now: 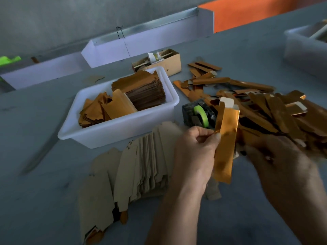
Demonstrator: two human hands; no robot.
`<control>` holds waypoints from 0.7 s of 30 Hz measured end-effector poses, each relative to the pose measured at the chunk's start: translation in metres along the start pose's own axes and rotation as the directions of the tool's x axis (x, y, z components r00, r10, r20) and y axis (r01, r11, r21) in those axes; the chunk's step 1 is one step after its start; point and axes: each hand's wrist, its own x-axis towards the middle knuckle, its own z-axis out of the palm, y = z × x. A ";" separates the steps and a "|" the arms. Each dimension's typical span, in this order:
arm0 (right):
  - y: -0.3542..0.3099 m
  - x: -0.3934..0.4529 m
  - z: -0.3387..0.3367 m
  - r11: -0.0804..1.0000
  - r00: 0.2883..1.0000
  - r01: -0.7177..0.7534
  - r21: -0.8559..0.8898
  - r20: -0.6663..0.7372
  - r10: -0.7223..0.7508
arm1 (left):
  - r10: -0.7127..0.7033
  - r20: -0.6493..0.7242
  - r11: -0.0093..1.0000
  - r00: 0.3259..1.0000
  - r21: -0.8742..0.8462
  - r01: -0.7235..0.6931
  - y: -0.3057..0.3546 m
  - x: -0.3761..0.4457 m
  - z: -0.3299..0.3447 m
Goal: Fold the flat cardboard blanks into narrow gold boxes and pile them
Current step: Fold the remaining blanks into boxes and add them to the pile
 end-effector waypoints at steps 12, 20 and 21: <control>-0.027 0.007 -0.022 0.801 0.941 -0.008 0.598 0.276 -0.197 | -0.025 0.073 0.979 0.997 -0.201 0.040 0.002 -0.021 -0.019; -0.039 0.007 -0.020 0.843 0.928 0.012 0.537 0.308 -0.210 | -0.016 0.138 0.977 0.990 -0.208 0.045 0.005 -0.027 -0.024; -0.039 0.008 -0.020 0.853 0.929 0.006 0.522 0.312 -0.198 | -0.018 0.145 0.977 0.989 -0.209 0.049 0.005 -0.027 -0.025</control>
